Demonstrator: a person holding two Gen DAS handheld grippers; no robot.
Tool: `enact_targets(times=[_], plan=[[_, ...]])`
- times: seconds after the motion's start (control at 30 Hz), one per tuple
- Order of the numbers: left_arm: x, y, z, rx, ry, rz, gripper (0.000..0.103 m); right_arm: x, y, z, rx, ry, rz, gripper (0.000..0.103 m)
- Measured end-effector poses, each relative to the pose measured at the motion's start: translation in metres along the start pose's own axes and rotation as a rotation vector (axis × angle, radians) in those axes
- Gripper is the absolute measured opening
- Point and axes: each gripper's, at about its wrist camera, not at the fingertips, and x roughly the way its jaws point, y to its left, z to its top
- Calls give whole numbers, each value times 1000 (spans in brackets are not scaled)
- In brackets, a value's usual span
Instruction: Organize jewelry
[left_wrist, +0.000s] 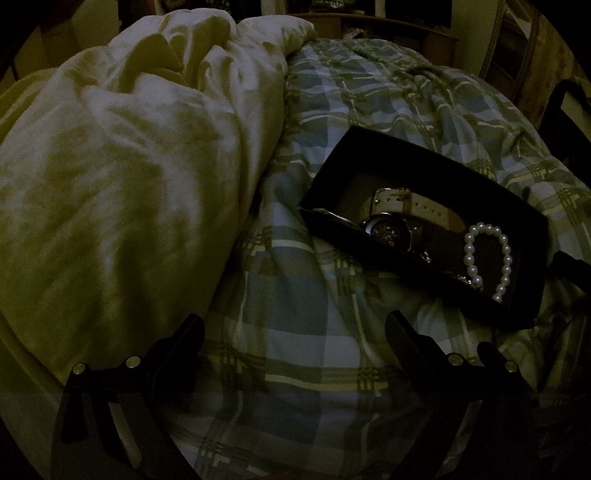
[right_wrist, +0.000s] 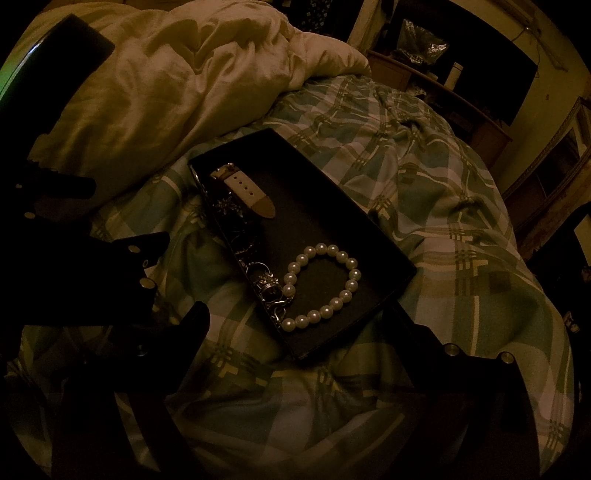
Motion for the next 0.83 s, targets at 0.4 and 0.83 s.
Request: enact_targets(times=[0.4,0.83], plan=[[-5,-7,-12,-7,-44,-60,96,0,-1,-1,-2,1,-1,93],[-8,-1,-8,-12,-23,-10,96,1,-6,-4,-16,9,-8,93]])
